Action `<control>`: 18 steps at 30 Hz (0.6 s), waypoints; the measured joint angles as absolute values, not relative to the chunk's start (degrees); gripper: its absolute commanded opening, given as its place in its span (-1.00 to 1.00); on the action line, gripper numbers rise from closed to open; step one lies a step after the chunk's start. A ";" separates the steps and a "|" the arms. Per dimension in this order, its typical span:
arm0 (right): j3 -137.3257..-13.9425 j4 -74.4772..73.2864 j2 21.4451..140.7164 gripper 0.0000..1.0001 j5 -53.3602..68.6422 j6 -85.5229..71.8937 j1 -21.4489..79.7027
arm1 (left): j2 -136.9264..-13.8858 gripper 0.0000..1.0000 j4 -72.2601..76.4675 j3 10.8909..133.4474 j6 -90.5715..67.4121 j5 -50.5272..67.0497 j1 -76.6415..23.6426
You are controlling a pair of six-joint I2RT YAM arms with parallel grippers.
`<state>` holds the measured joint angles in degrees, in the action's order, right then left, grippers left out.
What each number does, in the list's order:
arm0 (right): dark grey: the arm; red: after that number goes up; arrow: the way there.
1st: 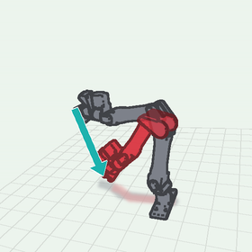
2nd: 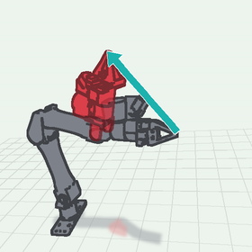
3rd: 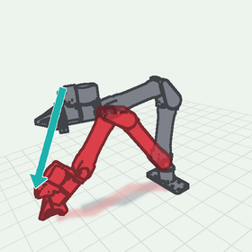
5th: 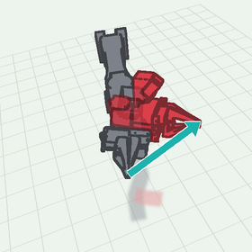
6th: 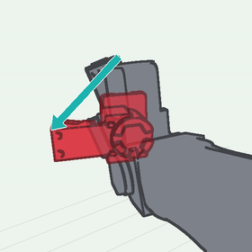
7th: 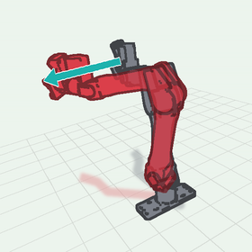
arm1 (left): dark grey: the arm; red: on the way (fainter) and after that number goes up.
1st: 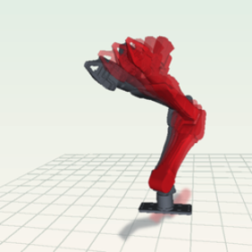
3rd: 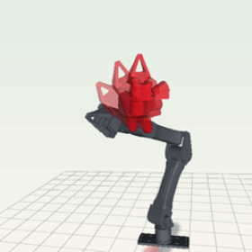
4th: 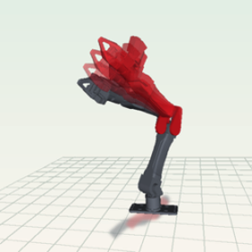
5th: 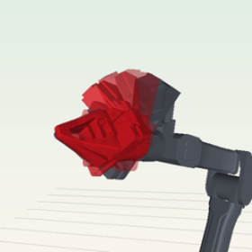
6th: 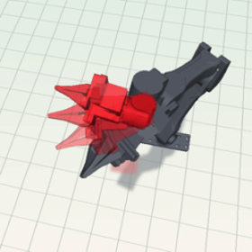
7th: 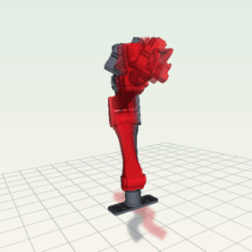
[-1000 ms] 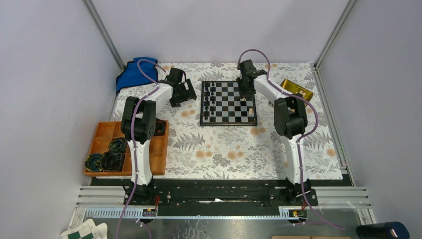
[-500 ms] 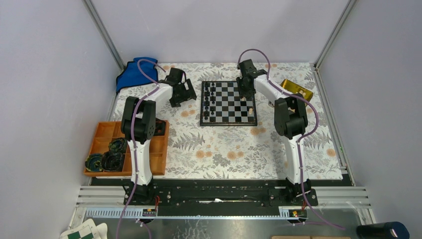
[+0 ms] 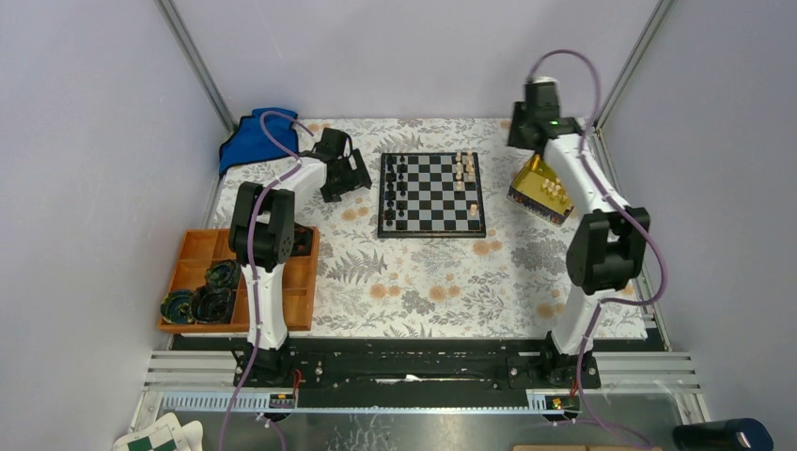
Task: Set up the chess pieces on the board
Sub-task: Pick up the chess piece from the storage box.
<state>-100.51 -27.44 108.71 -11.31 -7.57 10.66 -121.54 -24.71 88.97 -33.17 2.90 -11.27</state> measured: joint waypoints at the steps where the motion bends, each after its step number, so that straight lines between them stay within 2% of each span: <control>1: -98.65 -26.48 106.98 -0.14 -11.51 -8.71 7.84 | -121.54 0.98 -24.71 88.97 -33.17 2.87 -11.27; 5: -93.93 -24.32 105.12 -0.32 -12.53 -12.53 0.08 | -121.54 0.98 -24.71 88.97 -33.17 2.79 -11.27; 8: -90.65 -24.25 105.62 -0.37 -13.02 -15.03 -3.14 | -121.54 0.98 -24.71 88.97 -33.17 2.79 -11.27; 18: -92.88 -27.18 117.01 -0.44 -12.75 -16.34 -3.46 | -121.75 0.98 -25.02 89.38 -33.17 2.81 -11.27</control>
